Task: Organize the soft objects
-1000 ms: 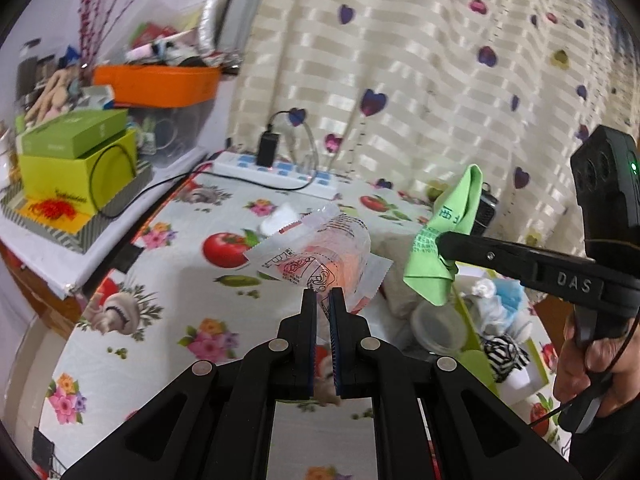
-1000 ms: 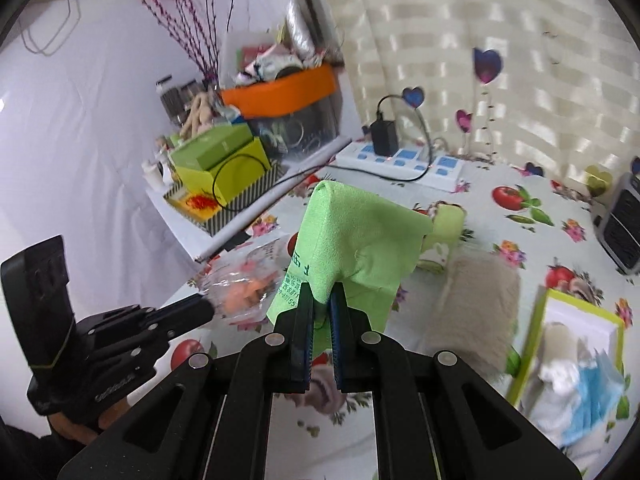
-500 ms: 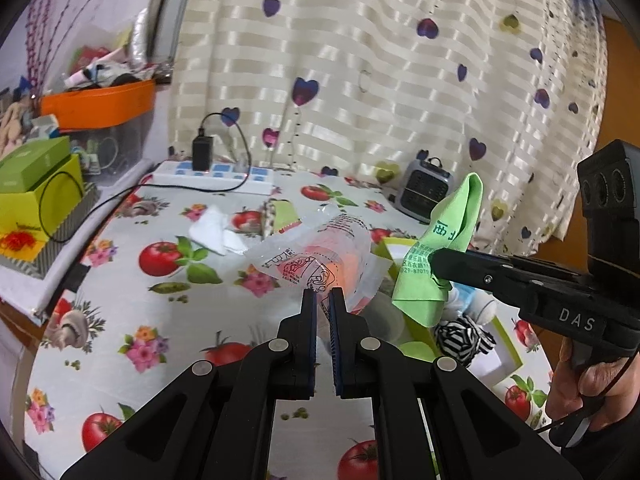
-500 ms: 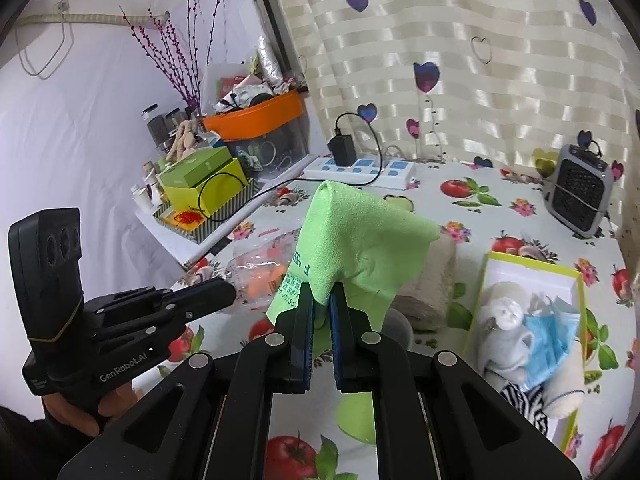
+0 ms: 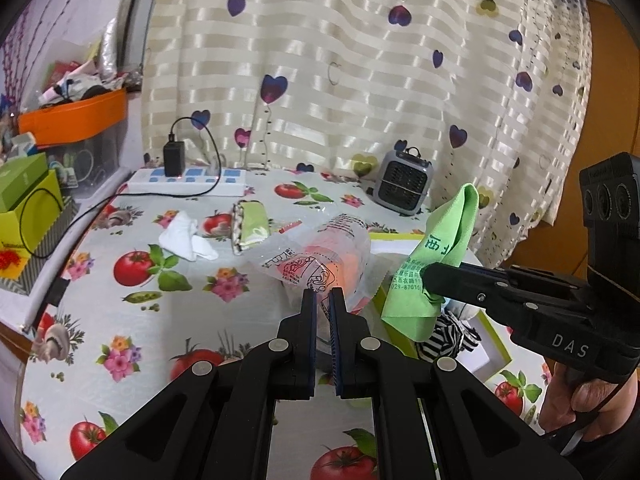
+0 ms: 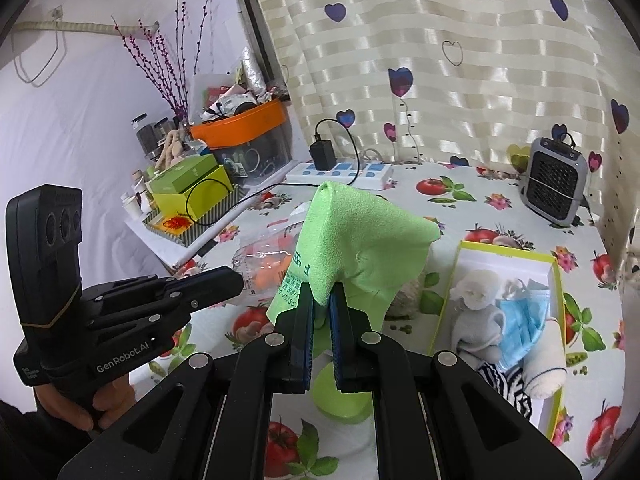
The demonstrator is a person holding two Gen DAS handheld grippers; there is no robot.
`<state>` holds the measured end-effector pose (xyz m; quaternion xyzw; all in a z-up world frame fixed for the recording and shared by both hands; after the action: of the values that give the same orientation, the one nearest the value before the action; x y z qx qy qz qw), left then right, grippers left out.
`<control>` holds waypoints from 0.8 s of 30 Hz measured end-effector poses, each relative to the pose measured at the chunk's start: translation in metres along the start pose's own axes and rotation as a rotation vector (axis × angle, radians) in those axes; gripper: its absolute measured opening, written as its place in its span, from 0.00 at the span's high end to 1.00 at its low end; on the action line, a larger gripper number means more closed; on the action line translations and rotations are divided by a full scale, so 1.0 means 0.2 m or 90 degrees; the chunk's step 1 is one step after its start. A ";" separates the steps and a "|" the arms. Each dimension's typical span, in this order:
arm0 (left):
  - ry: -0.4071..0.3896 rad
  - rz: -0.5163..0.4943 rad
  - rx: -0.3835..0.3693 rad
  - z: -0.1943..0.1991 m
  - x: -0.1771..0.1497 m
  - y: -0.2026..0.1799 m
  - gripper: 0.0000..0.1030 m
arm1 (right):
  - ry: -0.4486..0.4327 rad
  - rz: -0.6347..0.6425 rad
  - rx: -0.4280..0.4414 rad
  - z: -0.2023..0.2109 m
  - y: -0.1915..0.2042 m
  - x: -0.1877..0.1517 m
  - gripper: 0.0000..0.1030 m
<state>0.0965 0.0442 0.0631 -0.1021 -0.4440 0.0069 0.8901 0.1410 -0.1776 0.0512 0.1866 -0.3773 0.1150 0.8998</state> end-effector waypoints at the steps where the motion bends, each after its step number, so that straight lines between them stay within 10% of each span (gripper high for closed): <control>1: 0.001 -0.001 -0.001 -0.01 0.00 -0.01 0.94 | 0.000 -0.001 -0.001 0.00 0.00 0.00 0.92; 24: 0.014 -0.046 -0.027 -0.11 0.04 -0.20 0.94 | -0.011 -0.039 -0.013 0.07 -0.16 -0.04 0.92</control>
<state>0.1156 0.0023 0.0639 -0.1047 -0.4374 -0.0361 0.8924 0.1370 -0.2132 0.0467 0.1901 -0.3804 0.0821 0.9014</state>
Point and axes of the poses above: each gripper's, at about its wrist camera, not at the fingertips, and z roughly against the way its jaws point, y to its left, x to its top, the point moved 2 cm from there along -z, roughly the way its jaws point, and after that the axes turned 1 degree about x, right-handed, at the moved point
